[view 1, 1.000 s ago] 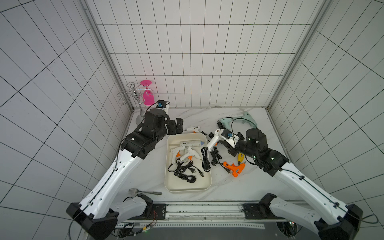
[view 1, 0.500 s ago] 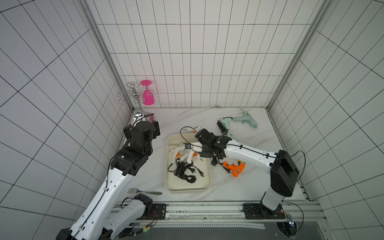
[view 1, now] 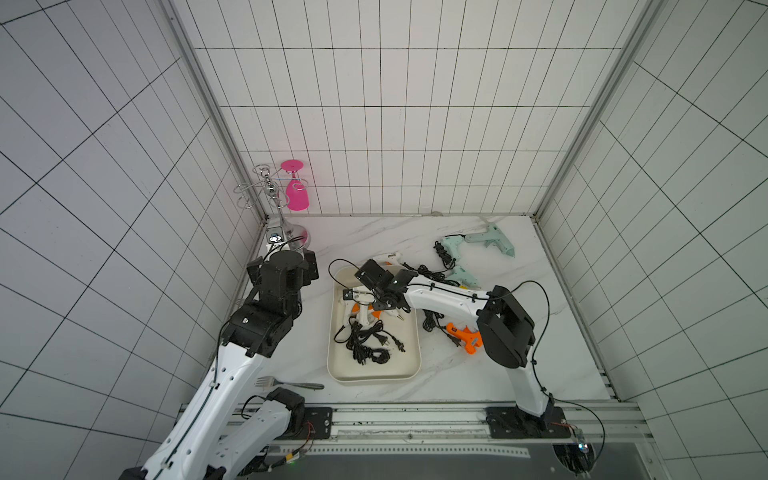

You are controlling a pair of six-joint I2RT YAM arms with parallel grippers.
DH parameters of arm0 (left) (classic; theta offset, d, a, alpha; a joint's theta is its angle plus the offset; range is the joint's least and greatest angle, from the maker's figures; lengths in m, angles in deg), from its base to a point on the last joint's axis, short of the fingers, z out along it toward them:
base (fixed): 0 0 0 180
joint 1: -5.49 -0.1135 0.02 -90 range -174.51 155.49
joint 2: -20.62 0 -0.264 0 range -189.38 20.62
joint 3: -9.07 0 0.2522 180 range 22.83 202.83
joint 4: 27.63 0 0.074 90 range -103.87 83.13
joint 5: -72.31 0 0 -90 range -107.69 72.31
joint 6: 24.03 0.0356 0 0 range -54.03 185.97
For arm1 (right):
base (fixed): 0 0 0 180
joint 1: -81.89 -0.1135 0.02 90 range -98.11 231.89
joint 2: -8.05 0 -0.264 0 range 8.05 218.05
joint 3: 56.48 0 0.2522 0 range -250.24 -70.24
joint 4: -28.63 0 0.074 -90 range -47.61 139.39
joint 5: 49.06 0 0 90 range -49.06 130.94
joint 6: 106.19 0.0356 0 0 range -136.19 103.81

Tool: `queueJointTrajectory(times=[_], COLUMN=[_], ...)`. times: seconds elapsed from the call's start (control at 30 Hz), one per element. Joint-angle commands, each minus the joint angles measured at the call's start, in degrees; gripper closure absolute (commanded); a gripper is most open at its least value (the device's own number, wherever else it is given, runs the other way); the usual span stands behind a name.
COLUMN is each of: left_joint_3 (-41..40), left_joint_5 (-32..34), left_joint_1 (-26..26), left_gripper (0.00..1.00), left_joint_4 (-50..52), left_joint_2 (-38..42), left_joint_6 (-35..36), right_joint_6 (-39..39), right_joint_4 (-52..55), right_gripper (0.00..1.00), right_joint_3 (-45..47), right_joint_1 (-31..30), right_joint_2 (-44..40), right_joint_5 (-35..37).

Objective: Put the hot melt glue gun into the storage box
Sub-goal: Place the hot melt adhesive gun in the storage box.

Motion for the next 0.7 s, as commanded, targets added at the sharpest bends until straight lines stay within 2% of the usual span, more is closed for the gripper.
queueJointTrajectory(times=[0.0,0.13,0.2,0.33,0.47,0.67], left_joint_3=[-0.8,0.1,0.8,1.4,2.3,3.5], left_joint_5=[-1.8,-3.1,-3.3,-3.8,-2.3,-0.6], left_joint_1=[-0.3,-0.4,-0.4,-0.4,-0.5,-0.7], left_gripper=[0.01,0.01,0.01,0.01,0.01,0.01], left_joint_4=[-0.9,-0.7,-0.3,0.6,2.0,4.2], left_joint_2=[0.4,-0.3,-0.8,-1.0,-0.5,1.2], left_joint_6=[-1.2,-1.5,-2.1,-3.2,-4.0,-4.3], right_joint_6=[2.5,4.2,5.0,6.7,10.6,14.8], right_joint_4=[-0.3,0.1,0.1,3.8,5.0,5.8], right_gripper=[0.35,0.25,0.23,0.23,0.23,0.24], right_joint_3=[-2.4,-2.0,-0.8,0.5,-2.0,-5.1], right_joint_1=[-0.9,-1.2,-1.1,-1.1,-1.7,-1.8], right_joint_2=[1.6,-1.5,-4.2,-8.2,-5.4,-0.1], right_joint_5=[1.8,2.7,2.8,-4.2,-8.7,-7.1])
